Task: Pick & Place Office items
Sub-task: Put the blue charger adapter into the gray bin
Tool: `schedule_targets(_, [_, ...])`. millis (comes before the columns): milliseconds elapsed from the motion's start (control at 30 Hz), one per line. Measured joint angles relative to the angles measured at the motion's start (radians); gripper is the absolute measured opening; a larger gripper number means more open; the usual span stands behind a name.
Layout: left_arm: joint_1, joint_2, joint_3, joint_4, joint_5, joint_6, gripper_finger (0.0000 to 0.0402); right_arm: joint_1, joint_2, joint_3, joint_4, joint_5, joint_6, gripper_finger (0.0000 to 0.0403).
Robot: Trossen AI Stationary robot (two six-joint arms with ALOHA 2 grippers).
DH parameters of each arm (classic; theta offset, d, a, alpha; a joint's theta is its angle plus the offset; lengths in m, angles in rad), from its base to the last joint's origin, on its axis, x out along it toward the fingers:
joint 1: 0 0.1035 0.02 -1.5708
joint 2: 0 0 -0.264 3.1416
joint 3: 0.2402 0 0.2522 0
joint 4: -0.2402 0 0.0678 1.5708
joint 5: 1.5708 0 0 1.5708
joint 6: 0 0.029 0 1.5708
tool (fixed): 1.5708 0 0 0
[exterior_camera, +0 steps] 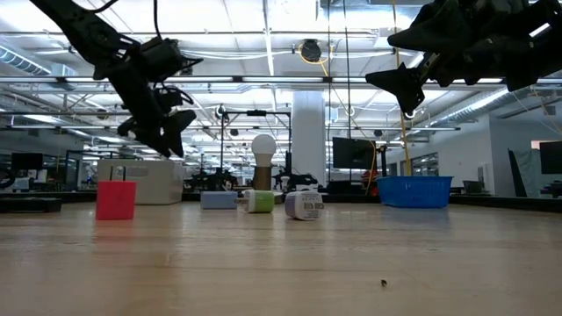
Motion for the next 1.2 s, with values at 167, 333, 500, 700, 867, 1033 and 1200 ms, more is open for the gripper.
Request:
schedule_targets(167, [0.000, 0.000, 0.000, 0.016, 0.102, 0.021, 0.0175, 0.000, 0.000, 0.000, 0.000, 0.000, 0.000, 0.0302])
schedule_targets(333, [0.000, 0.000, 0.000, 0.017, 0.247, 0.084, 0.0175, 0.000, 0.000, 0.000, 0.000, 0.000, 0.000, 0.0302])
schedule_targets(500, [0.000, 0.000, 0.042, -0.048, 0.259, 0.092, 0.0175, 0.000, 0.000, 0.000, 0.000, 0.000, 0.000, 0.0302])
schedule_targets(700, [-0.024, 0.000, 0.184, -0.279, 0.264, 0.127, 0.0175, 0.000, 0.000, 0.000, 0.000, 0.000, 0.000, 0.0302])
schedule_targets(867, [-0.094, 0.000, 0.251, -0.361, 0.327, 0.162, 0.0175, 0.000, 0.000, 0.000, 0.000, 0.000, 0.000, 0.0302])
schedule_targets(1033, [-0.183, 0.000, 0.293, -0.403, 0.397, 0.117, 0.0176, 0.000, 0.000, 0.000, 0.000, 0.000, 0.000, 0.0302])
schedule_targets(1200, [-0.289, 0.000, 0.318, -0.419, 0.387, 0.121, 0.0203, 0.000, 0.000, 0.000, 0.000, 0.000, 0.000, 0.0302])
